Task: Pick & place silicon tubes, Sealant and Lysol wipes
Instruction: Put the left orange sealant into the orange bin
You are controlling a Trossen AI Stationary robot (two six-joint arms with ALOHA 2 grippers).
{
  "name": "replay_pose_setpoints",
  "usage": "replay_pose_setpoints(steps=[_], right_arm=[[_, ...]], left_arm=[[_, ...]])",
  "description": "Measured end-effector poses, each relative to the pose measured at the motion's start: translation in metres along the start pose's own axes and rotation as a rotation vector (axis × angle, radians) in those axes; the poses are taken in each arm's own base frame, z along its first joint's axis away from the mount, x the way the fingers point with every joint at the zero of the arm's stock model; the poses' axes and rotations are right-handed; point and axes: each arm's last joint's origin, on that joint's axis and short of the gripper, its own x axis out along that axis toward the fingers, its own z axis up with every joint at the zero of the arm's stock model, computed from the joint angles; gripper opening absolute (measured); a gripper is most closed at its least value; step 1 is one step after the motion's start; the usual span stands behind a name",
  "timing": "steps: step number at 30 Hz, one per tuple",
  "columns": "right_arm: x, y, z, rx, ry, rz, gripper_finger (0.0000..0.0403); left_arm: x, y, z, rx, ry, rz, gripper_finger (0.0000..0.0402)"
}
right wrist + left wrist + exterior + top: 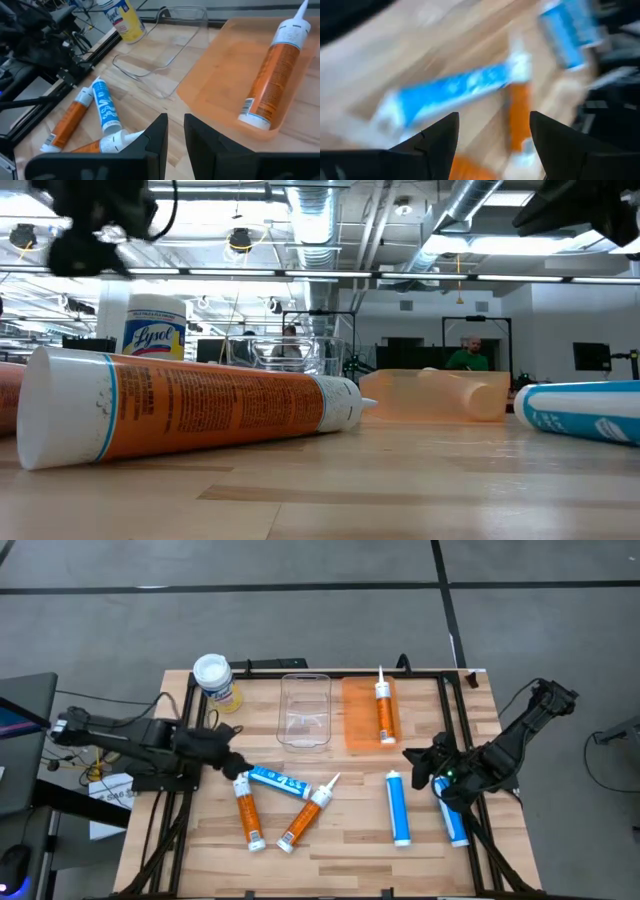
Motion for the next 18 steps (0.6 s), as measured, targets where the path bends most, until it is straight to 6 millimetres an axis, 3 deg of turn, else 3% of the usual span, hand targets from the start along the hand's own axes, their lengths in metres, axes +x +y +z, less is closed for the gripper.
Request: replay_pose_setpoints(steps=[3, 8, 18], right_arm=[[0.000, 0.000, 0.000, -0.016, 0.000, 0.000, 0.0054], [0.000, 0.000, 0.000, -0.027, 0.001, -0.001, 0.0054], [0.000, 0.000, 0.000, -0.022, 0.000, 0.000, 0.0054]], left_arm=[[-0.001, -0.010, -0.002, -0.097, 0.069, 0.101, 0.0236], [0.004, -0.026, -0.008, -0.139, 0.117, 0.114, 0.0236], [0.018, -0.027, -0.035, -0.151, 0.223, 0.264, 0.0236]])
